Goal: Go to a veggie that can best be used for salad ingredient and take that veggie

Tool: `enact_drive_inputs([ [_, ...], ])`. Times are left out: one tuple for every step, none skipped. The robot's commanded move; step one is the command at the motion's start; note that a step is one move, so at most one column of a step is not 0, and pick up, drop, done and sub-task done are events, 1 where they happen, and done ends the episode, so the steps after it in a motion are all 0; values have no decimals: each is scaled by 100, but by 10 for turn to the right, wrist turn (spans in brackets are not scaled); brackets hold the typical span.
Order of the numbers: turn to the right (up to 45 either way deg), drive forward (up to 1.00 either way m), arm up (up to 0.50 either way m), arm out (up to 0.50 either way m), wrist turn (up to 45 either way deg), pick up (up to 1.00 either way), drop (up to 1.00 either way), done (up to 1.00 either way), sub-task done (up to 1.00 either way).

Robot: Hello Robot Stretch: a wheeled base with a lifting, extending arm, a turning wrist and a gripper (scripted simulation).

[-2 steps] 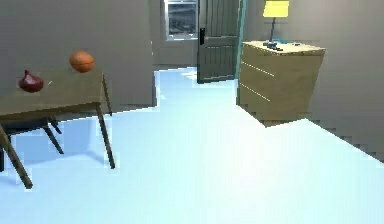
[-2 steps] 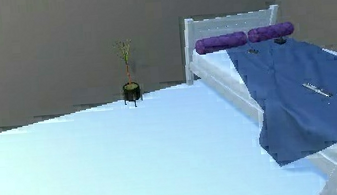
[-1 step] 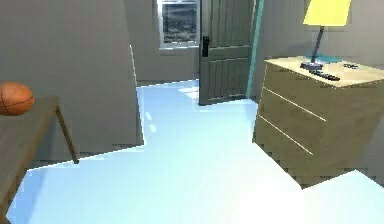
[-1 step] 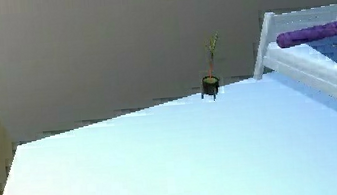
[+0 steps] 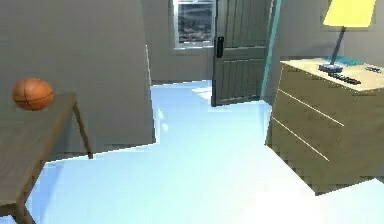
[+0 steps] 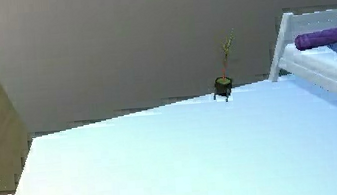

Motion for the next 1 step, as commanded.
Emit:
enact_drive_inputs([
  [0,100,0,0,0,0,0,0,0],
])
